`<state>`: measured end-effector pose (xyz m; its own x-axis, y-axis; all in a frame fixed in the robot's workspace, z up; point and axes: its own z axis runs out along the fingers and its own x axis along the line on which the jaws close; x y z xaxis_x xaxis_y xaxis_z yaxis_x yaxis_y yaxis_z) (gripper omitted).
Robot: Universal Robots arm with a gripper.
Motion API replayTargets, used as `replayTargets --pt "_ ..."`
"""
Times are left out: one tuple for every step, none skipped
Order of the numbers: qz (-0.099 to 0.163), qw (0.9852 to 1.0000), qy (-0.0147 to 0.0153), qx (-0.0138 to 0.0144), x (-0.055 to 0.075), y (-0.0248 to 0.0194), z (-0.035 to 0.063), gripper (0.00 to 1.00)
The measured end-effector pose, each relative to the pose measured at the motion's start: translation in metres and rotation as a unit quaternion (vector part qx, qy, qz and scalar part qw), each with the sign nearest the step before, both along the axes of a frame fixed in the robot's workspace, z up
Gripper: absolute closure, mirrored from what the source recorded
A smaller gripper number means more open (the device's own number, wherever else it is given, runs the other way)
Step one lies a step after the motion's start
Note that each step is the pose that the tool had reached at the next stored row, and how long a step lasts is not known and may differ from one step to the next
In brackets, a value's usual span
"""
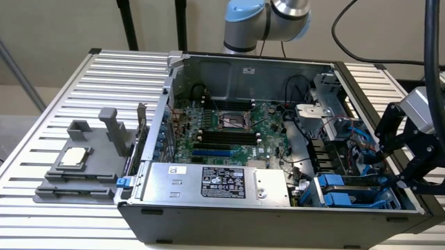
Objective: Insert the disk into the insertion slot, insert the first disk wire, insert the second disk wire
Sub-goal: 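Insert the first disk wire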
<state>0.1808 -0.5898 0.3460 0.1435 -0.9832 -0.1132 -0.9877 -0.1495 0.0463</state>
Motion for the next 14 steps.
replayTargets --pt "0.001 1.0000 0.0000 0.0021 0.0000 -0.0004 -0.0007 0.52" --pt "0.002 1.0000 0.0000 0.0051 0.0001 -0.0008 -0.0014 0.52" --pt "0.002 1.0000 0.0000 0.0083 0.0001 -0.0012 -0.0020 0.52" --pt "0.003 0.9999 0.0000 0.0113 0.0001 -0.0014 -0.0023 0.52" --pt "0.004 0.9999 0.0001 0.0138 0.0001 -0.0016 -0.0025 0.52" --pt "0.005 0.9999 0.0001 0.0152 0.0002 -0.0016 -0.0024 0.52" --pt "0.005 0.9999 0.0001 0.0162 0.0002 -0.0016 -0.0024 0.52" --pt "0.006 0.9998 0.0001 0.0165 0.0003 -0.0015 -0.0024 0.52" --pt "0.007 0.9998 0.0001 0.0166 0.0005 -0.0015 -0.0025 0.55" --pt "0.007 0.9998 0.0002 0.0166 0.0007 -0.0015 -0.0025 0.62" --pt "0.008 0.9998 0.0002 0.0165 0.0010 -0.0016 -0.0021 0.62" --pt "0.008 0.9998 0.0003 0.0165 0.0013 -0.0016 -0.0017 0.62" --pt "0.008 0.9998 0.0004 0.0166 0.0017 -0.0016 -0.0010 0.62" --pt "0.009 0.9998 0.0006 0.0167 0.0020 -0.0017 -0.0003 0.62"
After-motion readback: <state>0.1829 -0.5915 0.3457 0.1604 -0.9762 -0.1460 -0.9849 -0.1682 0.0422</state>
